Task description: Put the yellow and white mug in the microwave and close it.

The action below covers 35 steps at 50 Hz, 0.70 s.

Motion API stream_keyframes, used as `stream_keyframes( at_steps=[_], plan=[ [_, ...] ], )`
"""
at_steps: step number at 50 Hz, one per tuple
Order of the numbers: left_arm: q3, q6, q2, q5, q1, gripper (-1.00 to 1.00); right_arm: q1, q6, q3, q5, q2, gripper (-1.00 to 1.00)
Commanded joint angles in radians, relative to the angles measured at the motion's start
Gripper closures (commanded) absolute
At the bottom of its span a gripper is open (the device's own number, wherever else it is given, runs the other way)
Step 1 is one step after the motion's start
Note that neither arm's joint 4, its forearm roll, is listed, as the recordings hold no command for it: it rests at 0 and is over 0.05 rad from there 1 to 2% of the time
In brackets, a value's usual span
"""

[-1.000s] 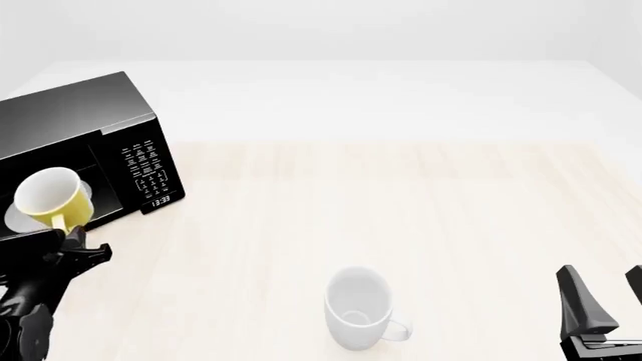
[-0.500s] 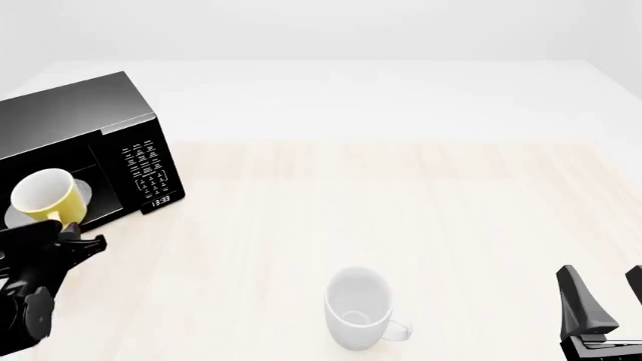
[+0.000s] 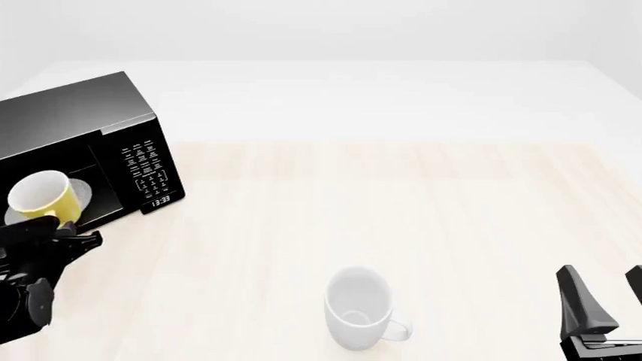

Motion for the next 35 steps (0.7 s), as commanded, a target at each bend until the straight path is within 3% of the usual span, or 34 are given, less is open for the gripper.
stream_keyframes(
  at_steps=[1, 35],
  plan=[
    [-0.032, -0.008, 0.013, 0.006, 0.019, 1.0, 0.0, -0.001, 0.001, 0.0, -0.002, -1.0],
    [-0.159, -0.028, 0.057, 0.075, 0.048, 1.0, 0.0, -0.001, 0.001, 0.0, -0.002, -1.0]
  ],
)
